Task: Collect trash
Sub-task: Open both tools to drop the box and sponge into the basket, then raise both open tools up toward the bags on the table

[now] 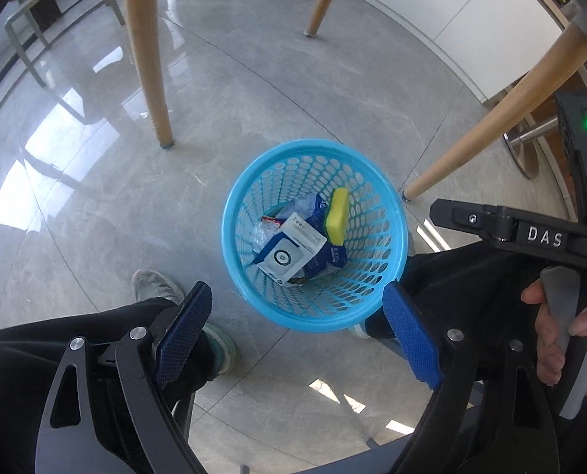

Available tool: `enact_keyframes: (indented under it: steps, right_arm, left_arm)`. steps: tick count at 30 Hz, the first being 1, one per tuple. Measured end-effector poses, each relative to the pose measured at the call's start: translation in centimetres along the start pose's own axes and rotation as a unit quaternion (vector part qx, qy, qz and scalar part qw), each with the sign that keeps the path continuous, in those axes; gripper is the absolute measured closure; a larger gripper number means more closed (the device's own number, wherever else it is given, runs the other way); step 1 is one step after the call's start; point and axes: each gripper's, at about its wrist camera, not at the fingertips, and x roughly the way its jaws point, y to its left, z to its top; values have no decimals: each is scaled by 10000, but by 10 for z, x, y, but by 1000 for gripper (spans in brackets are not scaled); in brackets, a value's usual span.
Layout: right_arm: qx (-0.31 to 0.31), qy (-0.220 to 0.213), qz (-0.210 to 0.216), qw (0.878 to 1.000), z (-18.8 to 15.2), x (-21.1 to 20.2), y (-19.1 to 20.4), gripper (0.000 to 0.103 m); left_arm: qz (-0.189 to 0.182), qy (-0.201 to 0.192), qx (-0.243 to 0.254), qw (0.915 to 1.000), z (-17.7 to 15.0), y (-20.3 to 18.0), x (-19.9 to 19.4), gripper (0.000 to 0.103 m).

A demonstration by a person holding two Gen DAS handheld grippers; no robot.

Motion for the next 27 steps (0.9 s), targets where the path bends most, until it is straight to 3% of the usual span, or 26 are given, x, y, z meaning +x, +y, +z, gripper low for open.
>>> enact_keyframes:
  steps: [6, 27]
  right_arm:
    - [-175, -173, -144, 9996, -13, -24, 6, 9]
    - [-945, -1265, -342, 9869, -90, -146, 33, 9]
  left_arm:
    - [77, -223, -81, 9997, -11, 6, -27, 16]
    - [205, -1332, 543, 9894, -50, -23, -131, 9]
